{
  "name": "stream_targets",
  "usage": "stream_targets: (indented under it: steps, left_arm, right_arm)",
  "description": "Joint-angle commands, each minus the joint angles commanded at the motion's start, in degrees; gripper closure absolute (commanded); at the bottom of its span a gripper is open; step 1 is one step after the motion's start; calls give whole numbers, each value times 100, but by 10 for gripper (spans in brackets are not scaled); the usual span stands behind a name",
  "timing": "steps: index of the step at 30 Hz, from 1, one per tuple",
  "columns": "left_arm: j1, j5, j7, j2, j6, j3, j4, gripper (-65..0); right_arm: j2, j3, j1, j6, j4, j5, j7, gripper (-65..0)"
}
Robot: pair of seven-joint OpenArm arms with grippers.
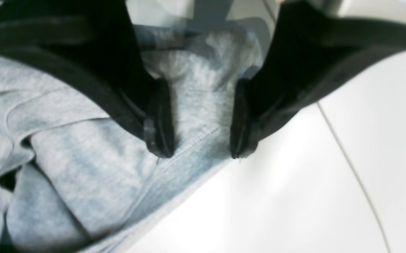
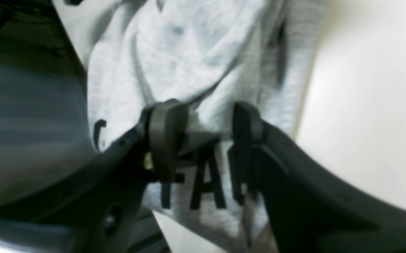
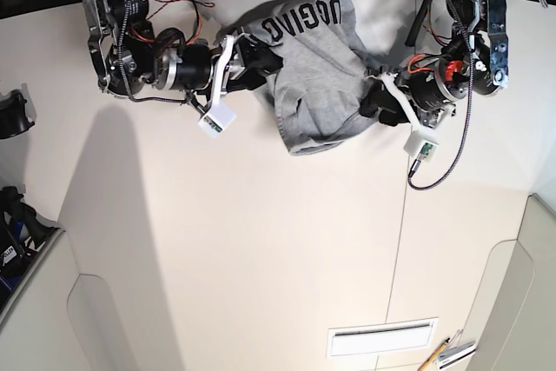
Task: Fold the T-shirt properly
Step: 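Lift and flip the bundle over with both grippers, lettering side up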
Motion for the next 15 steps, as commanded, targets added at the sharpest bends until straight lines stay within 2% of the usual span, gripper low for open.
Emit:
stream_targets:
  steps: [9,15]
  left_arm:
    - [-271,-28,-17,11,68,-2,20,-304]
    - [-295,-179,149,-20,63,-13,476,-304]
  right_arm:
    - [-234,17,-31,0,107,149,-57,-256]
    - [-234,413,-28,0,1084,149,-2,-256]
